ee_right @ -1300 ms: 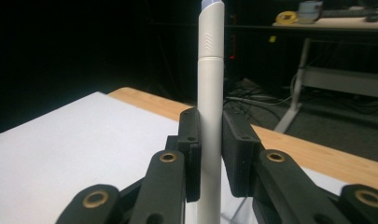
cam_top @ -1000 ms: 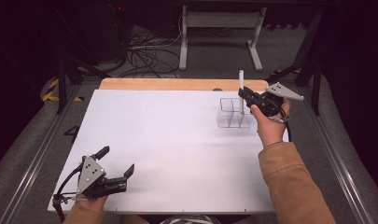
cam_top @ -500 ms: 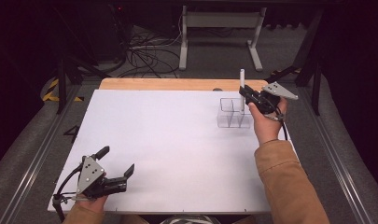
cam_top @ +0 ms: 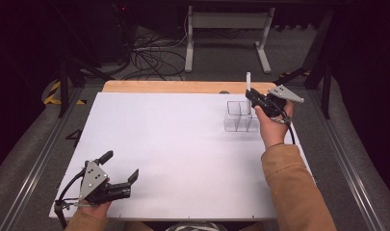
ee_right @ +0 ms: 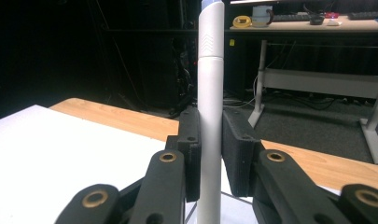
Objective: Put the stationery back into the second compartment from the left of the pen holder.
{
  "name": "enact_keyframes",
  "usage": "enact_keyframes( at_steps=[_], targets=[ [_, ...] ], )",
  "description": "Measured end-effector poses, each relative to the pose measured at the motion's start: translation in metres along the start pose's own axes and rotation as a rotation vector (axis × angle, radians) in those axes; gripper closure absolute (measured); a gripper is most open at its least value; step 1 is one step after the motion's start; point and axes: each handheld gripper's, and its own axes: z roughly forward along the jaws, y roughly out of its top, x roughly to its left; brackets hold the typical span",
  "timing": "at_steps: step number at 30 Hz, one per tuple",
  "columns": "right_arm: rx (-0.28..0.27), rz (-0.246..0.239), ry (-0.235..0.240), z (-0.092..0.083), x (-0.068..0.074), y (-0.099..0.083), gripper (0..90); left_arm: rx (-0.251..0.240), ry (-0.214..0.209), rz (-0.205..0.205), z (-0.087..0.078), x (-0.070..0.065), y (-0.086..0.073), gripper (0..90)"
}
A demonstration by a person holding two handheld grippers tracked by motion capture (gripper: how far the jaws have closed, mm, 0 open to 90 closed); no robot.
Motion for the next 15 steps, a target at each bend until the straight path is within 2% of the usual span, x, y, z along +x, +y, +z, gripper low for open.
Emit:
enact_keyframes(
  at_steps=[15],
  targets=[
    [0.039, -0.051, 0.001, 0.010, 0.001, -0.012, 78.5, -0.001, 0.002, 0.000, 0.000, 0.001, 0.000, 3.8]
  ],
)
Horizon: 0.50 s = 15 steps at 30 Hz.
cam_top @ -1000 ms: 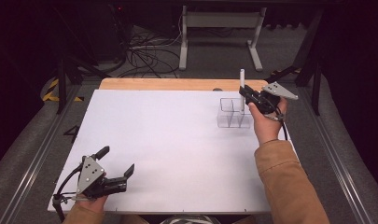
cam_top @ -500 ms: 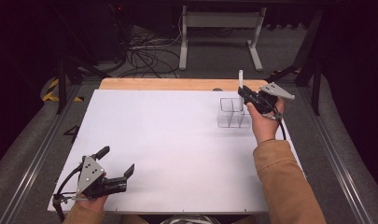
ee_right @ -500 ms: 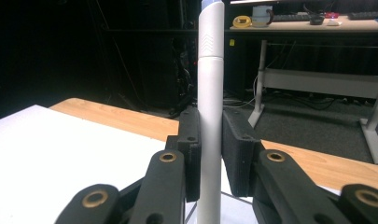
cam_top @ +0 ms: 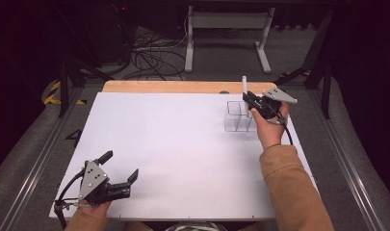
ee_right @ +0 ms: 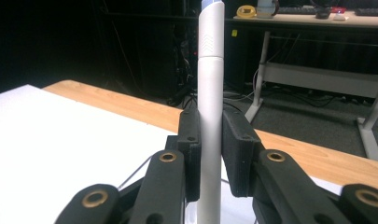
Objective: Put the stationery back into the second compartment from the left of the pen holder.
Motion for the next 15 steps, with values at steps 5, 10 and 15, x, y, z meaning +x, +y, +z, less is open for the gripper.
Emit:
enact_keyframes(
  at_steps=[5, 10, 15],
  targets=[
    [0.021, 0.012, 0.002, 0.000, 0.000, -0.006, 78.5, -0.001, 0.000, -0.006, 0.000, 0.000, 0.000, 3.8],
    [0.042, 0.013, 0.003, 0.000, -0.002, -0.012, 78.5, 0.000, -0.002, -0.005, 0.001, 0.000, 0.000, 3.8],
    [0.063, 0.004, 0.006, 0.000, -0.002, -0.015, 78.5, 0.000, -0.004, -0.004, 0.001, 0.000, 0.000, 3.8]
  ],
)
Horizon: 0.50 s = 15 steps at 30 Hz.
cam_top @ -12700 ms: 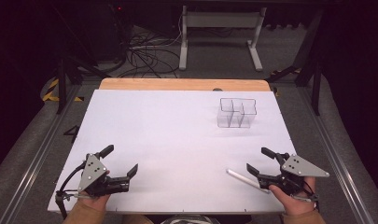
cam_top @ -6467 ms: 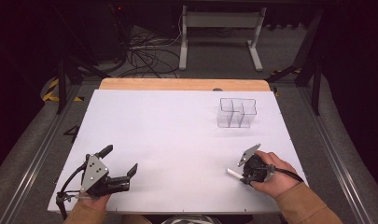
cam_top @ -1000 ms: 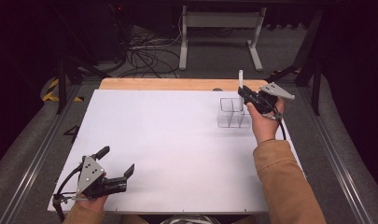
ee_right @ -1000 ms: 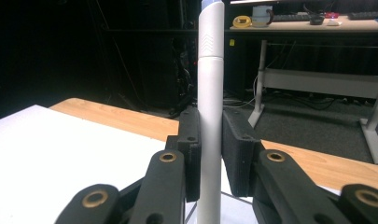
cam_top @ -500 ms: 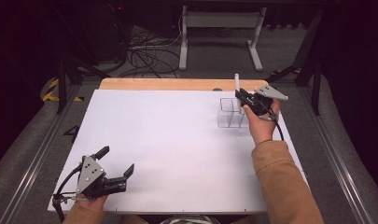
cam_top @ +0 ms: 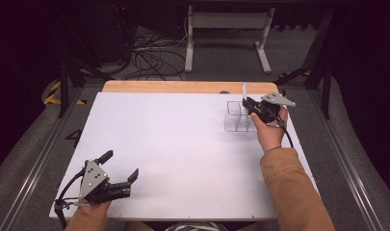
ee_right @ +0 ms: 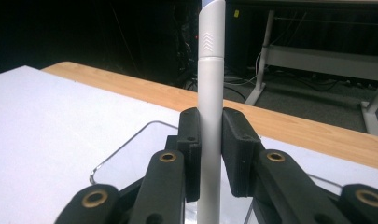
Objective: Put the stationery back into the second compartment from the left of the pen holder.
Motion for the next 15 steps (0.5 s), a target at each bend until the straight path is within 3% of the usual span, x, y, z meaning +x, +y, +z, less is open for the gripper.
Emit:
enact_keyframes(
  at_steps=[6, 15],
  targets=[
    [0.019, -0.002, -0.005, -0.0012, 0.0000, -0.0018, 78.2, 0.000, -0.002, -0.003, 0.0002, -0.0006, 0.0003, 3.8],
    [0.000, -0.008, -0.028, -0.0083, 0.0008, 0.0033, 56.2, 0.000, 0.001, -0.001, -0.0004, -0.0002, 0.0004, 3.7]
  ],
)
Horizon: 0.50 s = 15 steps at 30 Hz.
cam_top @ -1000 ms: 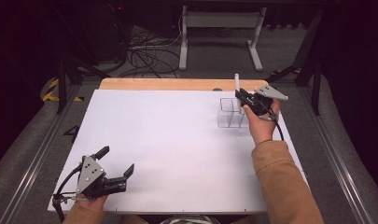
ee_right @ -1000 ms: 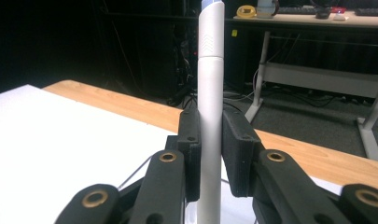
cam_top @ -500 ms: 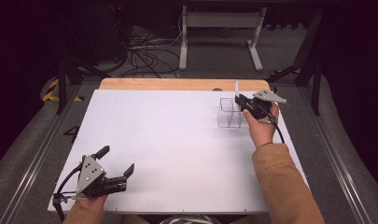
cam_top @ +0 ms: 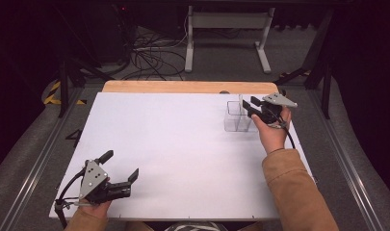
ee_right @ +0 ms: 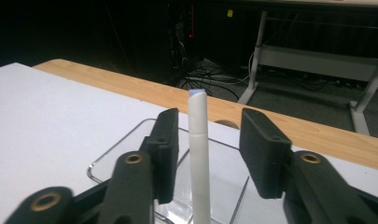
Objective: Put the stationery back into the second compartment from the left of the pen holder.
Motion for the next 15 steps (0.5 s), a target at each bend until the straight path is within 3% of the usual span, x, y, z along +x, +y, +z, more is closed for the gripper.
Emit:
enact_keyframes(
  at_steps=[6, 15],
  targets=[
    [-0.031, -0.004, 0.022, -0.009, 0.006, 0.008, 46.3, -0.002, 0.004, 0.002, -0.001, 0.000, 0.000, 3.7],
    [-0.057, -0.013, 0.044, -0.021, 0.013, 0.015, 43.4, -0.004, 0.002, 0.003, 0.000, -0.001, 0.001, 3.8]
  ],
)
